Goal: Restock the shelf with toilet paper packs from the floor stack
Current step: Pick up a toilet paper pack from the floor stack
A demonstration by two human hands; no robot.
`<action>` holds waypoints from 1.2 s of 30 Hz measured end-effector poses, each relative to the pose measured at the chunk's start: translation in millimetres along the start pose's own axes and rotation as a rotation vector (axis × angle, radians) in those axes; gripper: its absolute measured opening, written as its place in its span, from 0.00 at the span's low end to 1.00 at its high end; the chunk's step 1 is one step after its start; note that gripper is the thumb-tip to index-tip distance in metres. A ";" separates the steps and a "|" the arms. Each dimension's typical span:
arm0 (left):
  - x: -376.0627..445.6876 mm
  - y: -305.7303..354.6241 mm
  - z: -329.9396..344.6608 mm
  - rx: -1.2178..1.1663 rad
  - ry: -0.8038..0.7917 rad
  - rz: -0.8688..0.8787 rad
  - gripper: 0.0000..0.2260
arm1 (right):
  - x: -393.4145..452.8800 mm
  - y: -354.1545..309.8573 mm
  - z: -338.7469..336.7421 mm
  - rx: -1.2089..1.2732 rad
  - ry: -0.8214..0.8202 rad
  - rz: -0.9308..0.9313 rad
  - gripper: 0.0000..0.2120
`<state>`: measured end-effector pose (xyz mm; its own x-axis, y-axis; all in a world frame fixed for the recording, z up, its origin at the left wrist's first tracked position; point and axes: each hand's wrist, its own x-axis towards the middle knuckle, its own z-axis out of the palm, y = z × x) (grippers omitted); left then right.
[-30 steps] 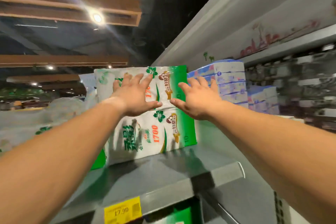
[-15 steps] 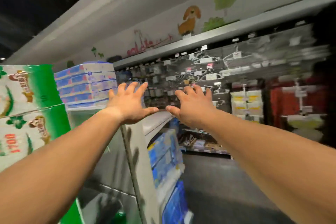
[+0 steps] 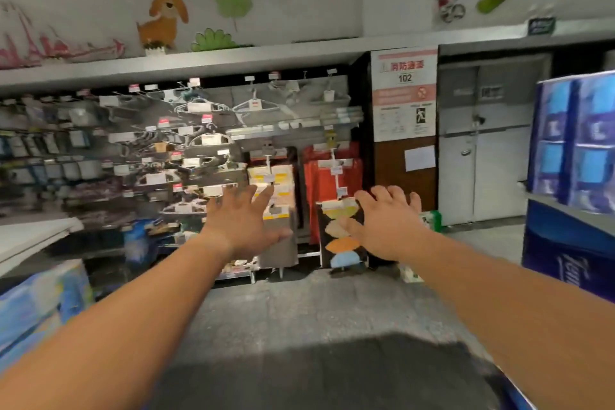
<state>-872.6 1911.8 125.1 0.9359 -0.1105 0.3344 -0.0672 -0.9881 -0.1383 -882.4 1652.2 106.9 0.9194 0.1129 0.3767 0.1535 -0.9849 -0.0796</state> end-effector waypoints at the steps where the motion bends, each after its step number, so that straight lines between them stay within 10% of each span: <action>1: 9.6 18.1 8.3 -0.014 -0.020 0.025 0.43 | -2.1 20.3 3.7 -0.017 -0.018 0.033 0.35; 13: 148.8 159.4 119.7 -0.145 -0.125 0.292 0.43 | 44.0 157.3 99.8 -0.103 -0.210 0.281 0.36; 36: 574.6 313.6 354.0 -0.111 -0.249 0.439 0.43 | 392.2 364.3 323.1 -0.131 -0.236 0.429 0.36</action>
<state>-233.6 1576.3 -56.1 0.8644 -0.5016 0.0335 -0.4955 -0.8614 -0.1116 -348.9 1380.0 -72.6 0.9488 -0.2942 0.1153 -0.2891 -0.9555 -0.0593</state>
